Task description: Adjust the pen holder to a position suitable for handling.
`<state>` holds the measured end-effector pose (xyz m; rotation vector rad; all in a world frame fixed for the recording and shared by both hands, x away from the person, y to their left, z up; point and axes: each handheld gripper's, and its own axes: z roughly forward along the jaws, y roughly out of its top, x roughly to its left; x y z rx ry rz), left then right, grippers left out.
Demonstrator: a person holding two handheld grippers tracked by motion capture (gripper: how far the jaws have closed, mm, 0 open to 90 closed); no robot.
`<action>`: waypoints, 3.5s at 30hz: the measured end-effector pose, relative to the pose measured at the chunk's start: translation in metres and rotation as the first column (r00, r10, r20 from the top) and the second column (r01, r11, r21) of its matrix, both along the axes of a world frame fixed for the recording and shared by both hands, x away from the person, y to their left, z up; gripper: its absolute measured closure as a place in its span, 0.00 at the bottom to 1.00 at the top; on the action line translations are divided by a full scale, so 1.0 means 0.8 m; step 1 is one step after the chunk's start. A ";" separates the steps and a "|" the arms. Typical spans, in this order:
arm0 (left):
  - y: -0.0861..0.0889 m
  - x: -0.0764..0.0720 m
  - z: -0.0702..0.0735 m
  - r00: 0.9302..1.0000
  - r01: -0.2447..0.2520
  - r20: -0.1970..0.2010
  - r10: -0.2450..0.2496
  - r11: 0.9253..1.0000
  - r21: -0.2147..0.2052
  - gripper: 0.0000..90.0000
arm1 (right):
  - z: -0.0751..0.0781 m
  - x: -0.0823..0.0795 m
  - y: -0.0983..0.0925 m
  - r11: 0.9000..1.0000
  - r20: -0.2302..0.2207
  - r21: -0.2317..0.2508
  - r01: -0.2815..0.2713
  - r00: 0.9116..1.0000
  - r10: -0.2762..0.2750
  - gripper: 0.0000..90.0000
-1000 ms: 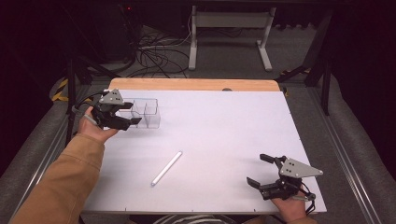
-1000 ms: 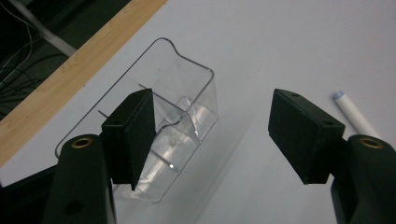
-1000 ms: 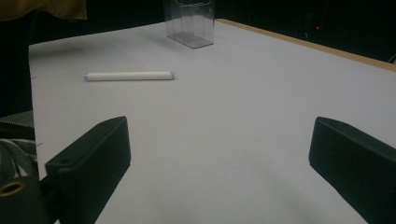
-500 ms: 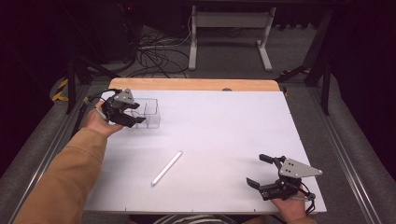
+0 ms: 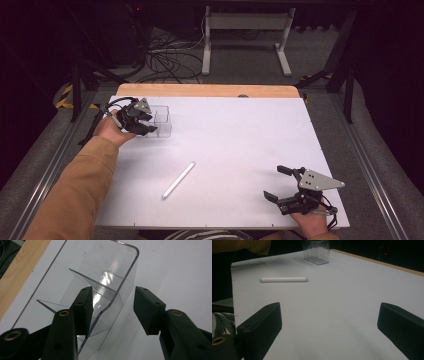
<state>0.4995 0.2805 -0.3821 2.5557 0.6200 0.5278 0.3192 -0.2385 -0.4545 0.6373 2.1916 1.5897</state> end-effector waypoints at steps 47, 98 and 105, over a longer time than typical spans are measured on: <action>-0.051 -0.027 0.031 0.986 0.164 -0.019 -0.163 0.979 0.121 0.98 | -0.003 0.003 0.001 1.000 -0.021 0.009 -0.021 1.000 0.022 0.07; -0.223 -0.043 -0.005 0.885 0.457 -0.158 -0.437 0.880 0.128 0.94 | -0.002 0.001 0.000 0.999 -0.018 0.016 -0.051 0.999 0.052 0.07; -0.218 -0.043 0.006 0.901 0.429 -0.112 -0.419 0.899 0.088 0.82 | -0.002 0.001 0.000 0.999 -0.020 0.017 -0.051 0.998 0.052 0.07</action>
